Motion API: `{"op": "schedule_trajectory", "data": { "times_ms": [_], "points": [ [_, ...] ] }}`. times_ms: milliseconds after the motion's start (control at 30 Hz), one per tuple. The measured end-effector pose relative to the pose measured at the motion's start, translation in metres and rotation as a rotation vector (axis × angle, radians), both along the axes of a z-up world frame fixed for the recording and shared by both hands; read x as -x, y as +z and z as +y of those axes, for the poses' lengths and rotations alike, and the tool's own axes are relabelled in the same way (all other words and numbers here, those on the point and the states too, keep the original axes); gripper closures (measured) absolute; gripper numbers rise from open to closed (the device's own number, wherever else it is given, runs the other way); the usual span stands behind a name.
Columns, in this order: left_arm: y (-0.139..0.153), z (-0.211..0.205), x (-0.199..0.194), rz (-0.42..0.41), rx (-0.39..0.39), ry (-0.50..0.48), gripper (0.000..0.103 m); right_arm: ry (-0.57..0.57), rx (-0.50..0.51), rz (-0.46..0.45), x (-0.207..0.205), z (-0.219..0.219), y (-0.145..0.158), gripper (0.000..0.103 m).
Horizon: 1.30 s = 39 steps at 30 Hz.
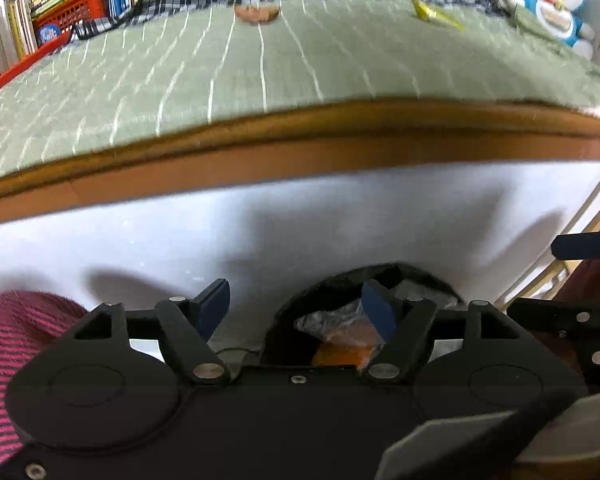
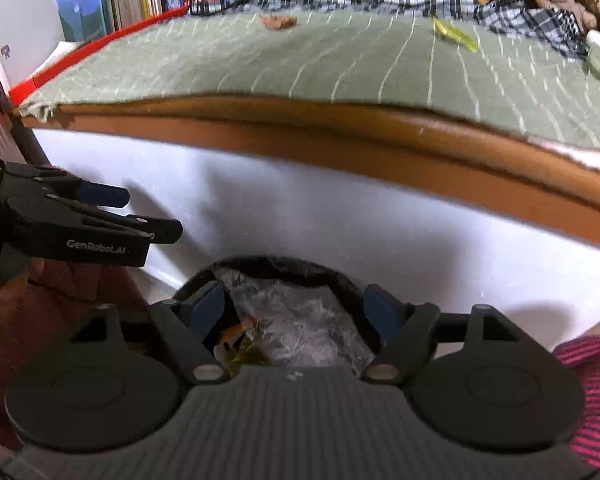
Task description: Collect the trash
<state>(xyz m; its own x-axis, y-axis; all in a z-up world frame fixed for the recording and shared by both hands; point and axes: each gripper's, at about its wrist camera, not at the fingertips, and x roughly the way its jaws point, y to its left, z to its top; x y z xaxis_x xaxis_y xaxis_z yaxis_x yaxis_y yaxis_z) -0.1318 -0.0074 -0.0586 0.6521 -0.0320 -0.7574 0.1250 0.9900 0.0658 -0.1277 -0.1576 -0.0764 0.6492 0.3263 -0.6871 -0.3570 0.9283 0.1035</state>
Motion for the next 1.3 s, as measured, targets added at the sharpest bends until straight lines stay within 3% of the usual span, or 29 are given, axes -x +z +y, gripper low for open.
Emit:
{"op": "schedule_trajectory", "data": {
  "times_ms": [300,500,633,933,1133,1300],
  "points": [
    [0.068,0.008,-0.019,-0.17,0.065,-0.037,0.02,0.002,-0.066,-0.211,-0.012,-0.025,0.066,0.015],
    [0.111,0.009,-0.061,-0.295,0.056,-0.029,0.017,-0.07,-0.026,-0.323,-0.051,-0.039,0.091,0.015],
    [0.124,0.011,-0.102,-0.323,0.072,-0.026,0.014,-0.134,-0.014,-0.343,-0.09,-0.055,0.097,0.015],
    [0.113,0.02,-0.211,-0.265,0.14,0.059,0.014,-0.231,0.002,-0.277,-0.176,-0.073,0.085,0.015],
    [0.09,0.013,-0.263,-0.241,0.075,0.1,0.014,-0.282,-0.004,-0.244,-0.22,-0.078,0.073,0.015],
    [0.071,0.01,-0.29,-0.189,0.066,0.12,0.014,-0.29,0.022,-0.213,-0.247,-0.071,0.064,0.015]
  ]
}}
